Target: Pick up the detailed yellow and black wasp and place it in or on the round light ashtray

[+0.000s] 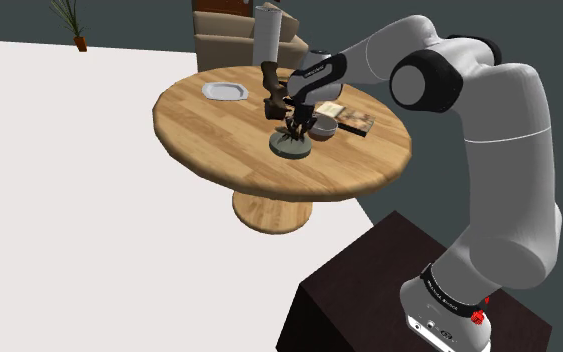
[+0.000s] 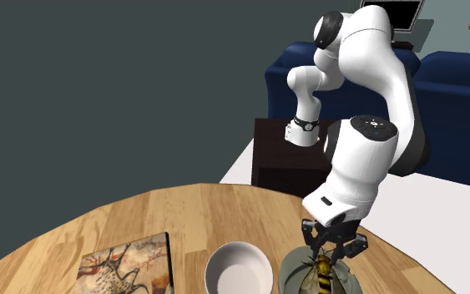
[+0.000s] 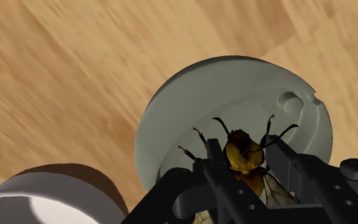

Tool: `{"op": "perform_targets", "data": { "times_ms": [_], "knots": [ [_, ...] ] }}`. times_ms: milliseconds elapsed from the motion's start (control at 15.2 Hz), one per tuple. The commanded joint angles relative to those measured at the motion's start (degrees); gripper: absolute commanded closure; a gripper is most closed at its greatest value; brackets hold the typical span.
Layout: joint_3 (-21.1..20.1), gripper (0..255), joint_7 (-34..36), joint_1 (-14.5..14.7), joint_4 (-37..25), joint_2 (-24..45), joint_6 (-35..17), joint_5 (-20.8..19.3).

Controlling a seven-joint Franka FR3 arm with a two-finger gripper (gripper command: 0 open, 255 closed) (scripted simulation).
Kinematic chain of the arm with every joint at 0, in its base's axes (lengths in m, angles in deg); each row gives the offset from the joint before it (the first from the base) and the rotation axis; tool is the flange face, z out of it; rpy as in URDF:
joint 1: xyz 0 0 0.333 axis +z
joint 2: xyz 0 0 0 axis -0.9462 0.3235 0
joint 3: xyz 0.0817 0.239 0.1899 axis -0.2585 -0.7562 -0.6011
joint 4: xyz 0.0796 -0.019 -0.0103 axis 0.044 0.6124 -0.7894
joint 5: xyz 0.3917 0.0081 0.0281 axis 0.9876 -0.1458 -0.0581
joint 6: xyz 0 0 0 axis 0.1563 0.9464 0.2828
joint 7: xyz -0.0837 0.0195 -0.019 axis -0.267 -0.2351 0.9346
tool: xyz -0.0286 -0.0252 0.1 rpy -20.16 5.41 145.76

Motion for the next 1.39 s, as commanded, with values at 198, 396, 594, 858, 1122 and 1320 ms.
{"op": "perform_targets", "data": {
  "times_ms": [198, 396, 594, 858, 1122, 1320],
  "knots": [
    [-0.38, 255, -0.23, -0.24, -0.03, 1.55, -1.54, 0.47],
    [-0.38, 255, -0.23, -0.24, -0.03, 1.55, -1.54, 0.48],
    [-0.38, 255, -0.23, -0.24, -0.03, 1.55, -1.54, 0.48],
    [-0.37, 0, -0.23, -0.23, -0.01, 1.52, -1.53, 0.47],
    [0.26, 0, 0.20, 0.28, 0.37, -1.14, 0.71, -0.29],
    [0.79, 0, 0.60, 0.70, 0.45, -3.39, 2.85, -1.00]
  ]
}}
